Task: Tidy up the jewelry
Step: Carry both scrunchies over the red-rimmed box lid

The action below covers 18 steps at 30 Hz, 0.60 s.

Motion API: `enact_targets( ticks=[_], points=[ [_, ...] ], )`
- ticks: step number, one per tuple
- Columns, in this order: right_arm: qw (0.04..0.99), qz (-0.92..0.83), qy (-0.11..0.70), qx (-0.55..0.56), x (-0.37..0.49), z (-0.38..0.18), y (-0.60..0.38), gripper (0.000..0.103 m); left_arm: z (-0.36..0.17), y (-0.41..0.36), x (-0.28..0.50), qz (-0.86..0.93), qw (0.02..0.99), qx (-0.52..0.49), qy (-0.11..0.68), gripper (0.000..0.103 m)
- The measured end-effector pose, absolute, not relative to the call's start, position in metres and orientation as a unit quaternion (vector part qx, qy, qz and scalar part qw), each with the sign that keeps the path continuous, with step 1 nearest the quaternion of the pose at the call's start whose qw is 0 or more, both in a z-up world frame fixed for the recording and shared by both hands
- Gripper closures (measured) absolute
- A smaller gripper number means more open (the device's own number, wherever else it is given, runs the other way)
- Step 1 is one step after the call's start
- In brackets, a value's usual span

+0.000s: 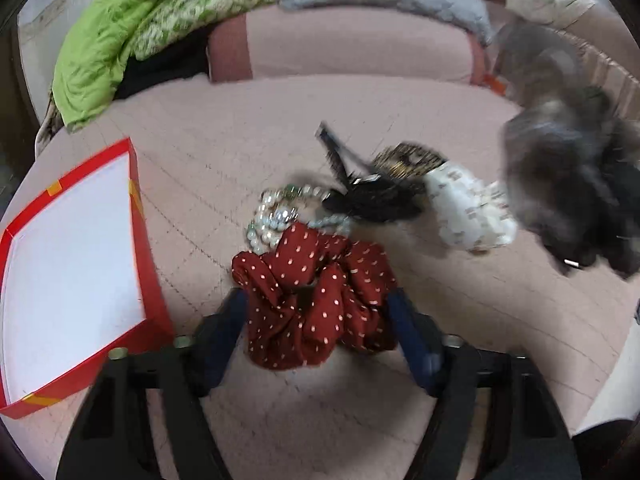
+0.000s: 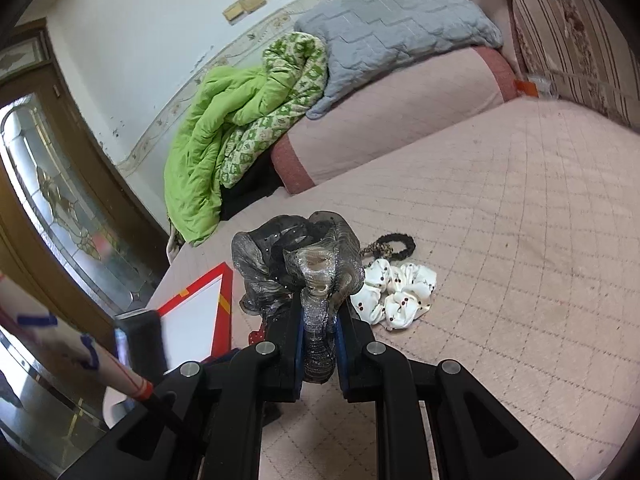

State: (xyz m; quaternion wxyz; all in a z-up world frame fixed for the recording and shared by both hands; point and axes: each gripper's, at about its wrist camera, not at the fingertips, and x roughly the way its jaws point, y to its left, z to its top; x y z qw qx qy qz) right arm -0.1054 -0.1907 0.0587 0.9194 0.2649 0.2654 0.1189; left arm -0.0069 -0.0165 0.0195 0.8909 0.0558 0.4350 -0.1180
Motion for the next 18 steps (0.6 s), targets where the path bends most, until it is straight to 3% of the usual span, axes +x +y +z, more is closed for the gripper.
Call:
enact_targets(
  ticks=[2,3,5,18],
  points=[
    [0.919,0.118,0.272,0.261,-0.103,0.058,-0.187,0.089,0.014,-0.019,-0.006,-0.119,0.893,0.064,0.43,0.059],
    [0.919,0.118,0.273,0.258,-0.102,0.058,-0.186,0.089,0.015,-0.021,-0.007,-0.123,0.894,0.071,0.425,0.072],
    [0.922,0.114,0.273,0.251,-0.103,0.059,-0.183,0.089,0.02,-0.025,-0.012,-0.137,0.895,0.076,0.417,0.081],
    [0.94,0.09,0.271,0.187,-0.111,0.07,-0.149,0.089,0.09,0.062,-0.054,-0.121,0.939,-0.028,0.321,0.081]
  ],
)
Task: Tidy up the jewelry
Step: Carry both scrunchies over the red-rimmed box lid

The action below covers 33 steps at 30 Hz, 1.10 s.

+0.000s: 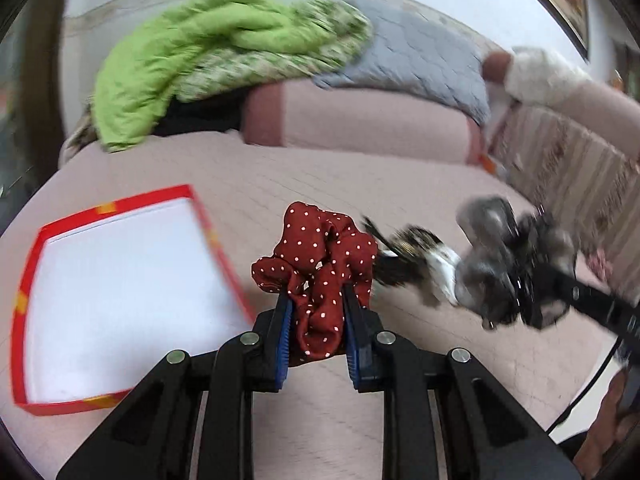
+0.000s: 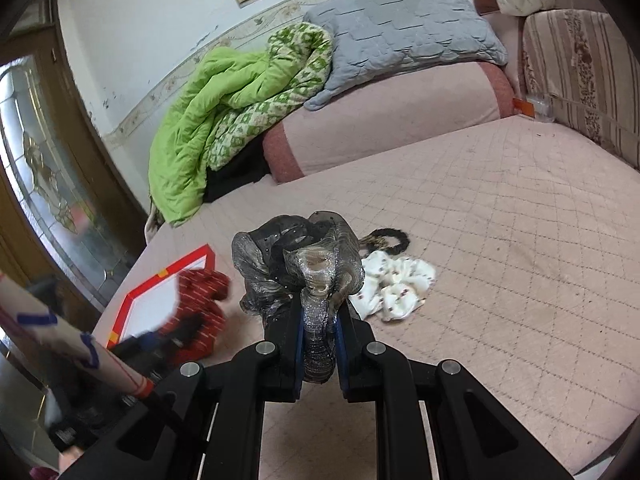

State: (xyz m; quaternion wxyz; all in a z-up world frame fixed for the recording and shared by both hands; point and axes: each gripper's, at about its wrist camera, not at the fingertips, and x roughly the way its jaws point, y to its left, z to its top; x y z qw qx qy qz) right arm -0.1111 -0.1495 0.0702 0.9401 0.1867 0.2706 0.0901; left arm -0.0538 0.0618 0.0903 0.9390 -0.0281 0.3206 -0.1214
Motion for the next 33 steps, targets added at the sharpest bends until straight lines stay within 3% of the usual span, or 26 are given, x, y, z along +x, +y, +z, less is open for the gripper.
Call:
enact_targets(
  ticks=[16,22,33],
  points=[
    [0.921,0.228,0.286,0.135,-0.021,0.084,-0.015,0.089,0.109,0.191,-0.002,0.041,0.952,-0.065,0.297,0.081],
    [0.904,0.262,0.309,0.139,0.045,0.086,0.047,0.089,0.093,0.25,0.039,0.094,0.929,-0.118,0.338,0.081],
    [0.879,0.268,0.371,0.133,0.108,0.063,0.1,0.089,0.067,0.284,0.067,0.122,0.905,-0.158,0.376,0.081]
  ],
)
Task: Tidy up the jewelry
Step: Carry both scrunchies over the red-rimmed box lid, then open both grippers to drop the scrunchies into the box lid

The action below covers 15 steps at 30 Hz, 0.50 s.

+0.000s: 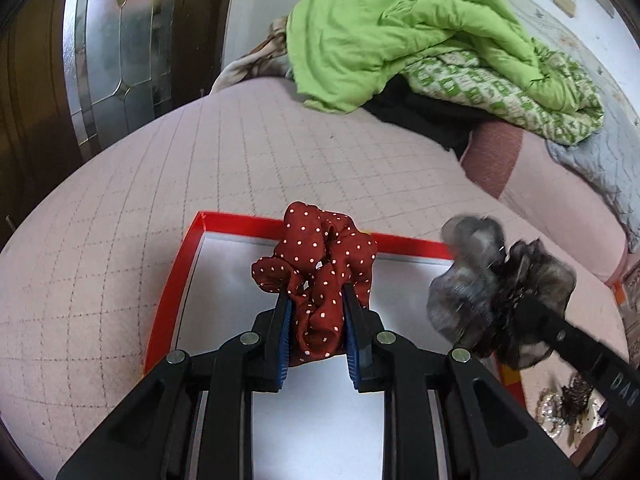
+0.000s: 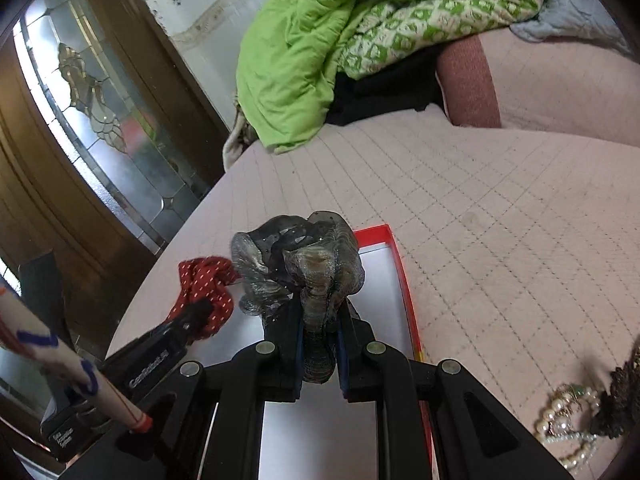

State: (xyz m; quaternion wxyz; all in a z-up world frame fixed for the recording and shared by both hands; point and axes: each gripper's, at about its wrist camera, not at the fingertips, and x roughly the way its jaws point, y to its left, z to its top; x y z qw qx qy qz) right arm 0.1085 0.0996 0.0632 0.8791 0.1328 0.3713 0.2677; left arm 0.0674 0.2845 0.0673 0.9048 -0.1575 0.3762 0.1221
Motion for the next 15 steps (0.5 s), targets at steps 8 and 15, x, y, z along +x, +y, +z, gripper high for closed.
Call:
enact_targets(
  ticks=[8,15],
  points=[
    [0.868,0.264,0.401,0.126,0.121,0.047,0.107,0.086,0.053,0.283,0.082,0.116,0.888,-0.18,0.408,0.081],
    [0.862,0.252,0.419,0.134,0.128,0.034,0.1,0.085,0.052,0.283,0.082,0.119,0.885,-0.186,0.41,0.08]
  ],
)
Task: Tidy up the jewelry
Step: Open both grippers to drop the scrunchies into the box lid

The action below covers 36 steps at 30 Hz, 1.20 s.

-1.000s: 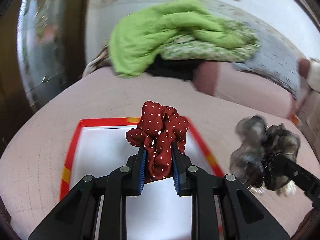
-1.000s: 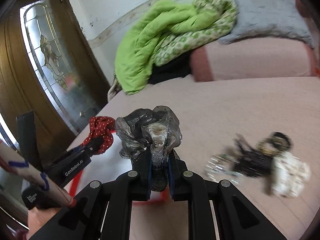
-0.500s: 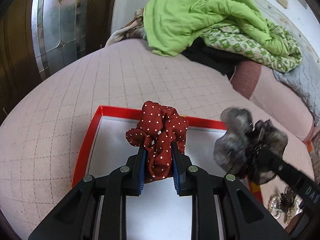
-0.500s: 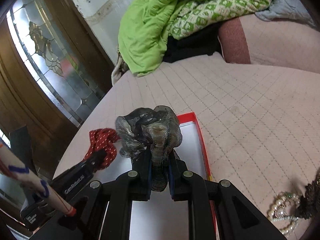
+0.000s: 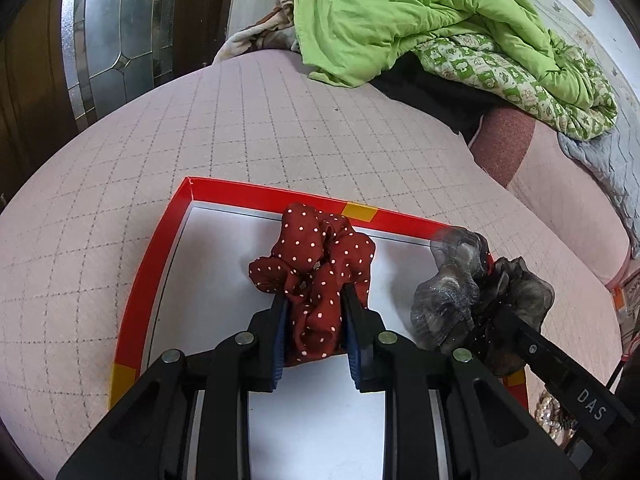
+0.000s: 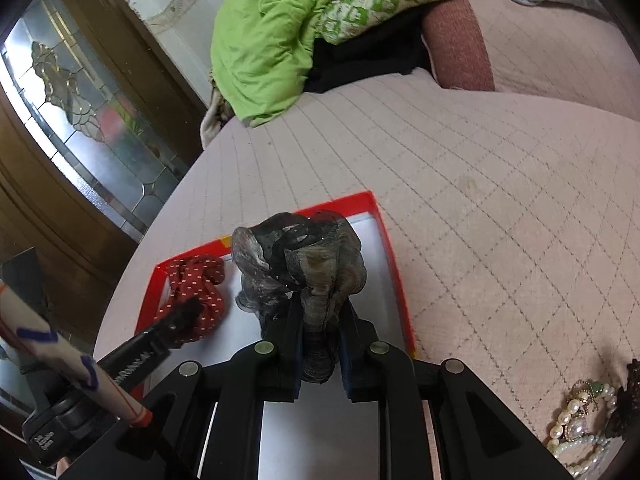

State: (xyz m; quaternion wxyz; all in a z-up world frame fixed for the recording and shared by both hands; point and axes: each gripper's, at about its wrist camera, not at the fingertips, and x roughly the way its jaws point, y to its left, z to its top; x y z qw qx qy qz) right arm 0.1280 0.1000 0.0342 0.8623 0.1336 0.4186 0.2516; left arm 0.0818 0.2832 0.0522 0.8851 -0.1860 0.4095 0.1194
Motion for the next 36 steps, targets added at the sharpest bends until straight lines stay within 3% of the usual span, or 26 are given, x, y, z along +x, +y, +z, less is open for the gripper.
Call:
enact_targets(
  ticks=[4,6,12,16,22,27,36],
  points=[
    [0.863,0.252,0.418,0.133,0.128,0.033,0.1,0.085,0.052,0.284,0.081,0.119,0.884,-0.188,0.411,0.078],
    [0.863,0.251,0.416,0.135,0.129,0.033,0.1,0.083,0.052,0.285,0.081,0.12,0.884,-0.189,0.41,0.071],
    [0.862,0.256,0.411,0.148,0.124,0.039,0.097,0.06,0.06,0.284,0.079,0.124,0.889,-0.189,0.397,0.059],
    [0.869,0.265,0.392,0.147,0.115,0.053,0.091,0.06,0.074,0.28,0.073,0.118,0.901,-0.199,0.366,0.058],
    [0.893,0.252,0.344,0.147,0.088,0.087,0.06,0.06,0.106,0.24,0.059,0.07,0.931,-0.181,0.308,0.049],
    [0.907,0.219,0.325,0.152,0.062,0.099,0.003,0.06,0.113,0.189,0.06,-0.001,0.936,-0.151,0.318,0.048],
    [0.917,0.101,0.345,0.174,0.005,0.068,-0.136,0.059,0.098,0.099,0.054,-0.143,0.91,-0.12,0.369,0.047]
  ],
)
